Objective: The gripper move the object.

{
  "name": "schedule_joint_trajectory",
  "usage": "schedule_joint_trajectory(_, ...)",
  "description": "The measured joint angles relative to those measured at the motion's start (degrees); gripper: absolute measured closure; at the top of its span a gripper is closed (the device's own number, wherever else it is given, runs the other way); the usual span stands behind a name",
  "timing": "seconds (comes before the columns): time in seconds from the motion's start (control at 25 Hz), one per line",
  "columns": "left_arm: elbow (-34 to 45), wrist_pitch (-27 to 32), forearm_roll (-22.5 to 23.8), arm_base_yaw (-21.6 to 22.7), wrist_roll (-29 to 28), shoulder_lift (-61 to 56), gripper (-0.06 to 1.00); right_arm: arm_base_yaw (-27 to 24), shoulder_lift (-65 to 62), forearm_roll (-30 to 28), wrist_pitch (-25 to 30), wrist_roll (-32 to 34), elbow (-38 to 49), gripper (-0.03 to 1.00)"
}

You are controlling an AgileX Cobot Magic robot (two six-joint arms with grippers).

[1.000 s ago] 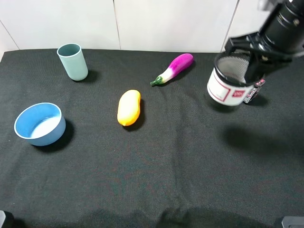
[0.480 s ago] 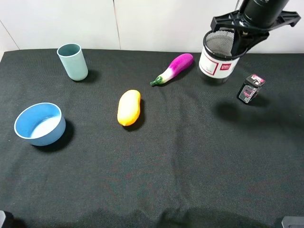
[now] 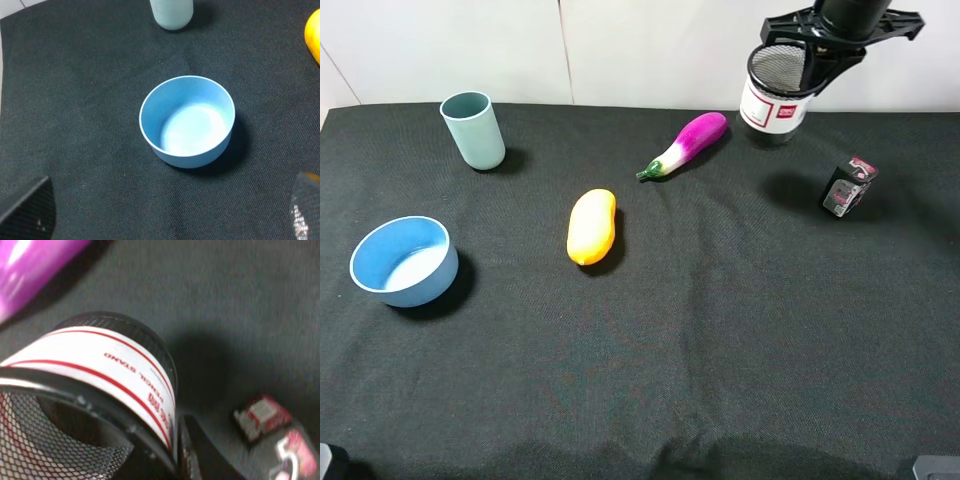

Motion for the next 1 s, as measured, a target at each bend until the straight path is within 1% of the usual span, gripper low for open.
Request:
schedule_joint_trajectory(0.28, 0.00, 0.00, 0.00, 0.00, 0.00, 0.00, -0.05, -1.73, 7.16, 0.13, -0.01, -0.02, -7.63, 0.96)
schedule_joint_trajectory(0.4, 0.00, 0.00, 0.00, 0.00, 0.00, 0.00, -0.05, -2.61, 9.74, 0.92, -0.32, -0.07, -9.50, 0.96)
schedule_joint_trajectory(0.6, 0.00, 0.00, 0.00, 0.00, 0.00, 0.00, -0.05, -4.09, 12.95, 3.05, -2.25, -0.06, -10.74, 0.96)
schedule_joint_trajectory(0.8, 0.00, 0.00, 0.00, 0.00, 0.00, 0.00, -0.05, -4.94, 15.02, 3.13, -5.31, -0.06, -10.80, 0.96)
schedule_joint_trajectory(1.0, 0.00, 0.00, 0.00, 0.00, 0.00, 0.00, -0.05, -5.42, 16.59, 2.00, -5.88, -0.06, -10.85, 0.96)
